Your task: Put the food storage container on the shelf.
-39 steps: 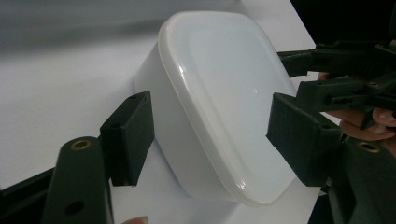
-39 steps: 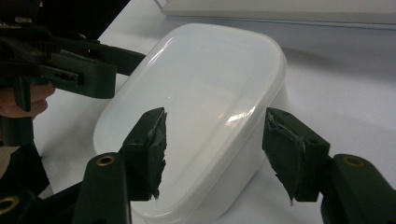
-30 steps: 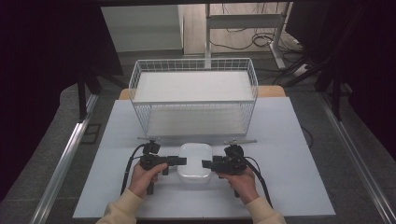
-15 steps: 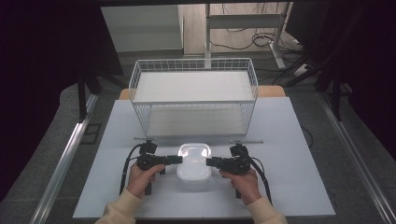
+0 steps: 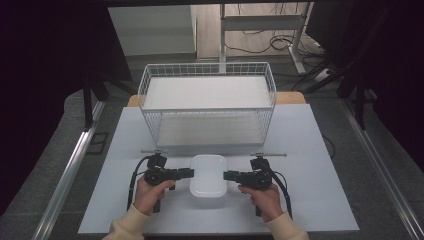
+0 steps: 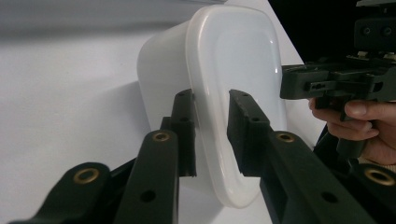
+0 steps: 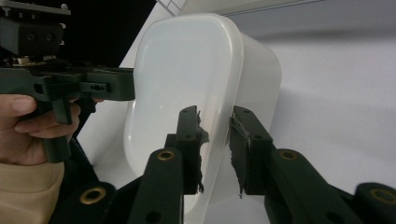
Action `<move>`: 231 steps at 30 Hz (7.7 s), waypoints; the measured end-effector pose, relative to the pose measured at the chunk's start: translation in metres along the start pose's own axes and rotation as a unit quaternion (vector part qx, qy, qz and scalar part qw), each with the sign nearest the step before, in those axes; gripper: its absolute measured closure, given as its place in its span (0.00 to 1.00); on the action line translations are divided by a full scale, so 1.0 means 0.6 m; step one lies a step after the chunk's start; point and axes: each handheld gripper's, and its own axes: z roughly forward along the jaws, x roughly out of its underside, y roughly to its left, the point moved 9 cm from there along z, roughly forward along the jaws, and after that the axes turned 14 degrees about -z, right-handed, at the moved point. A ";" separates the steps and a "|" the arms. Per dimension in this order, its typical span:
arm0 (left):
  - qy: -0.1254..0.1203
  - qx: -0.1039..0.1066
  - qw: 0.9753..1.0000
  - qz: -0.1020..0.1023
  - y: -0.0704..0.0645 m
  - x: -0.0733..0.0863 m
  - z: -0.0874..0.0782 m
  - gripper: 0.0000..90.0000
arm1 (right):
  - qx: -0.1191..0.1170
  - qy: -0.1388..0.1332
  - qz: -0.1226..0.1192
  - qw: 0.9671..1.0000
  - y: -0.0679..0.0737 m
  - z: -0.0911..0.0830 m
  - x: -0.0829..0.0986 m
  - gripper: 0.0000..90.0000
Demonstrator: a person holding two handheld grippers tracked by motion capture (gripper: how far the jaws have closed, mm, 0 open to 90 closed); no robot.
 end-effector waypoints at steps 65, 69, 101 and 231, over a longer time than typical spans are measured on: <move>-0.089 0.044 0.989 0.109 -0.160 -0.110 -0.113 0.89 | 0.015 -0.080 -0.129 0.988 0.081 -0.110 -0.178 0.88; -0.091 0.044 0.988 0.113 -0.169 -0.118 -0.120 0.89 | 0.018 -0.083 -0.135 0.987 0.087 -0.116 -0.190 0.88; -0.102 0.040 0.986 0.125 -0.208 -0.239 -0.137 0.89 | 0.033 -0.091 -0.153 0.984 0.077 -0.133 -0.317 0.88; -0.049 -0.098 0.985 0.136 0.030 -0.024 -0.102 0.35 | 0.079 -0.039 -0.186 0.979 -0.060 -0.125 -0.025 0.31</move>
